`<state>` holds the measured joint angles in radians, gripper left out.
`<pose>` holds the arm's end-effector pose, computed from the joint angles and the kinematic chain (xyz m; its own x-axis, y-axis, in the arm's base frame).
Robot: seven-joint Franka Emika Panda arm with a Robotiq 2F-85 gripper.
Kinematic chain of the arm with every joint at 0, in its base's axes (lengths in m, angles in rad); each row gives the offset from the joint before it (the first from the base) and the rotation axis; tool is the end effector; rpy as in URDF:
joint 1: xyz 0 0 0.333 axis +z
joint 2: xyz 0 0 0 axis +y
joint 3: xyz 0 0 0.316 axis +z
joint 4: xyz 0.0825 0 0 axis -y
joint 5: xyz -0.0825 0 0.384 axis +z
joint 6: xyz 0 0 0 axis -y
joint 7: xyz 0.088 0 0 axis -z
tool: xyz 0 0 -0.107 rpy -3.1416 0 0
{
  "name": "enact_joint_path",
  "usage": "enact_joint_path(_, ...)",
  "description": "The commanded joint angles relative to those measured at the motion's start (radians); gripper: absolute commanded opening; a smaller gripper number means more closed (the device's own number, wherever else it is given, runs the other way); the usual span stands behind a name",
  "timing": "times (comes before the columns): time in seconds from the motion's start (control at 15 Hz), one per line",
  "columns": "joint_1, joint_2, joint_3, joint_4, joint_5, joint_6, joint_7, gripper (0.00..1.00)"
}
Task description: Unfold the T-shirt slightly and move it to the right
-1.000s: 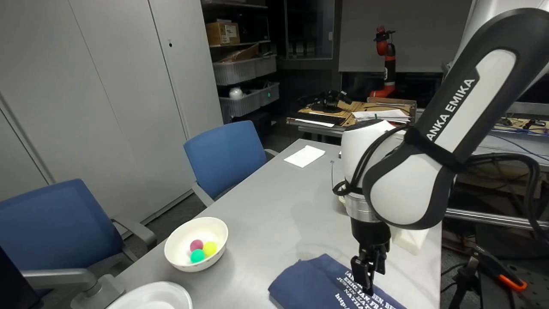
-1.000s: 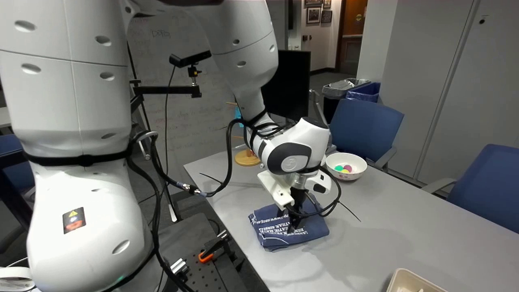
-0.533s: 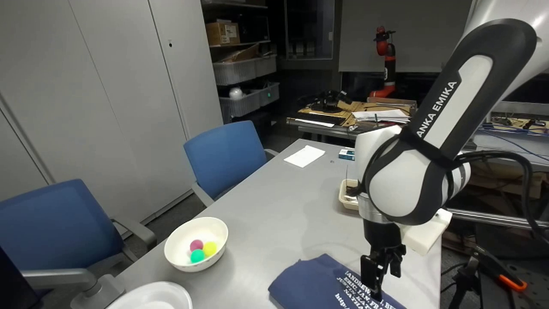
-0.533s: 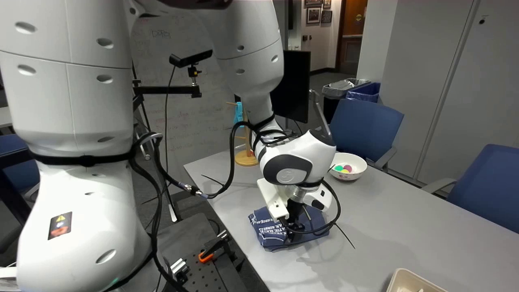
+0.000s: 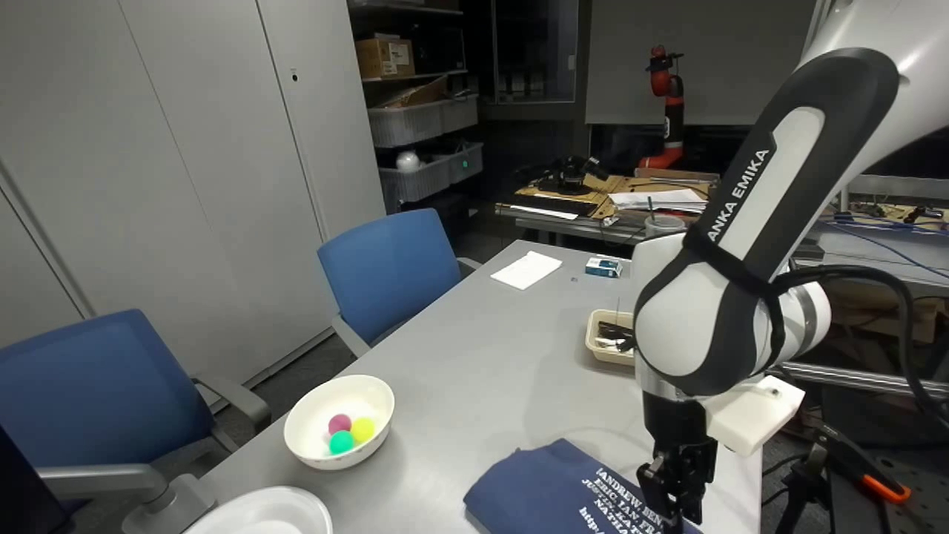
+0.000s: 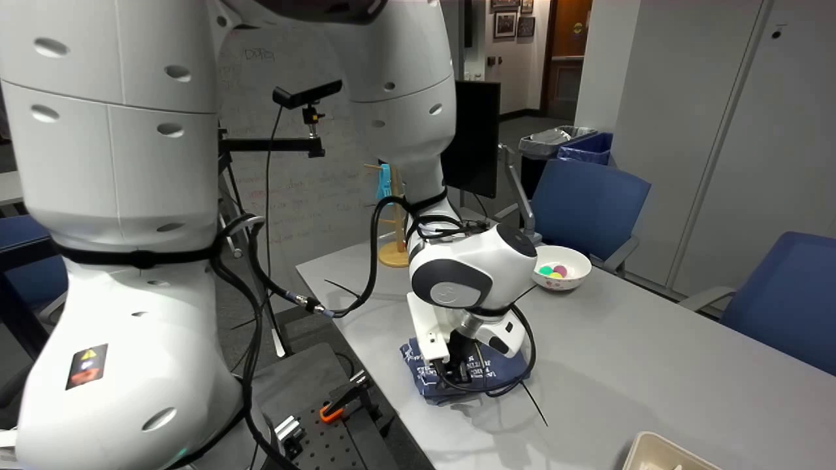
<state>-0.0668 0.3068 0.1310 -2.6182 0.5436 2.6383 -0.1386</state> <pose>0.3879 0.0176 0.1243 0.9154 -0.2661 -0.3022 -0.3313 -0.9243 -0.1896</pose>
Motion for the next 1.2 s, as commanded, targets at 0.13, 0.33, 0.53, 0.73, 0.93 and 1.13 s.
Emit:
enact_joint_path(0.13,-0.042,0.041,0.034,0.000,0.089,0.044,-0.087,0.20)
enact_joint_path(0.33,-0.051,0.062,0.042,0.000,0.115,0.066,-0.110,0.03)
enact_joint_path(0.53,-0.042,0.053,0.046,-0.003,0.101,0.087,-0.099,0.00)
enact_joint_path(0.73,-0.010,0.014,0.044,-0.002,0.057,0.091,-0.052,0.01)
enact_joint_path(0.93,0.056,-0.053,0.033,0.004,-0.042,0.081,0.025,0.01)
enact_joint_path(1.13,0.122,-0.121,0.041,0.033,-0.172,0.066,0.107,0.01)
